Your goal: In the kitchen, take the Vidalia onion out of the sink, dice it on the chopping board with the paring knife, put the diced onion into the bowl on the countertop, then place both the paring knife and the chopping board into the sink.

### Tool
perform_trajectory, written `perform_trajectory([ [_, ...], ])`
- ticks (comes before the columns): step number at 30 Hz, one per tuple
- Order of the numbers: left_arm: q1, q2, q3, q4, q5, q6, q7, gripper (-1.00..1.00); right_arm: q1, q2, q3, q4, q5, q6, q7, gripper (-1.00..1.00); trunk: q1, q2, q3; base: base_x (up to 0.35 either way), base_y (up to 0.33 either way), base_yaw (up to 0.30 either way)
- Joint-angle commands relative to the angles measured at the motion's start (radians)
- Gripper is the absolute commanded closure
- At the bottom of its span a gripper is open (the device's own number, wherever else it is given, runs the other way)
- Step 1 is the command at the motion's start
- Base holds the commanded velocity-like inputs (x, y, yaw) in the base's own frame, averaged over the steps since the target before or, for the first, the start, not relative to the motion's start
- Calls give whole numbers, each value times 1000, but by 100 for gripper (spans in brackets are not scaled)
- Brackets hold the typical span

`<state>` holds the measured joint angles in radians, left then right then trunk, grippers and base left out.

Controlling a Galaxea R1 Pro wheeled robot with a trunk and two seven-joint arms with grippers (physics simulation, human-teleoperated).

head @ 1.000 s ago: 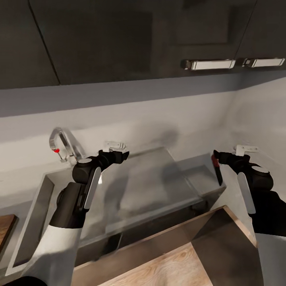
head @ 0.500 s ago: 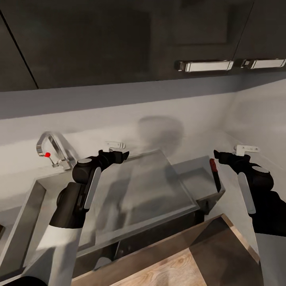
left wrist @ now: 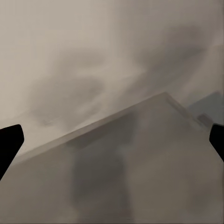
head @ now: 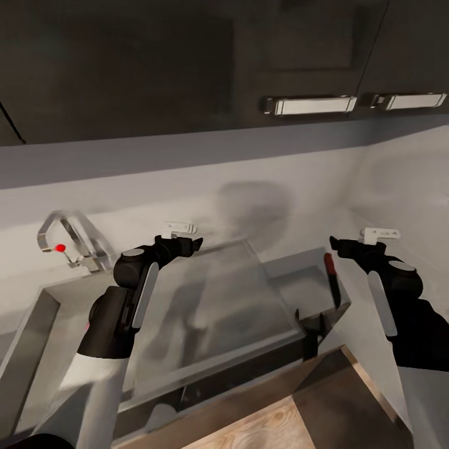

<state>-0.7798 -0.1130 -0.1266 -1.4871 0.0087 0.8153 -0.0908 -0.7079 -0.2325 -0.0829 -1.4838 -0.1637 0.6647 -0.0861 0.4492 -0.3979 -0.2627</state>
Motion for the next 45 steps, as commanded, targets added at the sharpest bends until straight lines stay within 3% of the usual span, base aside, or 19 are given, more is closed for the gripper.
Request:
perform_trajectory([
  [1, -1, 0, 1, -1, 1, 5, -3, -100, -1, -1, 3, -1, -10, 4, -9, -100, 1, -2, -2, 83, -102, 0],
  [28, -1, 0, 1, 29, 1, 5, -3, -100, -1, 2, 9, 3, -10, 3, -9, -100, 1, -2, -2, 74, -54, 18],
  [45, -1, 0, 1, 33, 1, 5, -3, -100, -20, 1, 3, 241, -8, 1, -15, -100, 1, -2, -2, 12, -8, 0],
])
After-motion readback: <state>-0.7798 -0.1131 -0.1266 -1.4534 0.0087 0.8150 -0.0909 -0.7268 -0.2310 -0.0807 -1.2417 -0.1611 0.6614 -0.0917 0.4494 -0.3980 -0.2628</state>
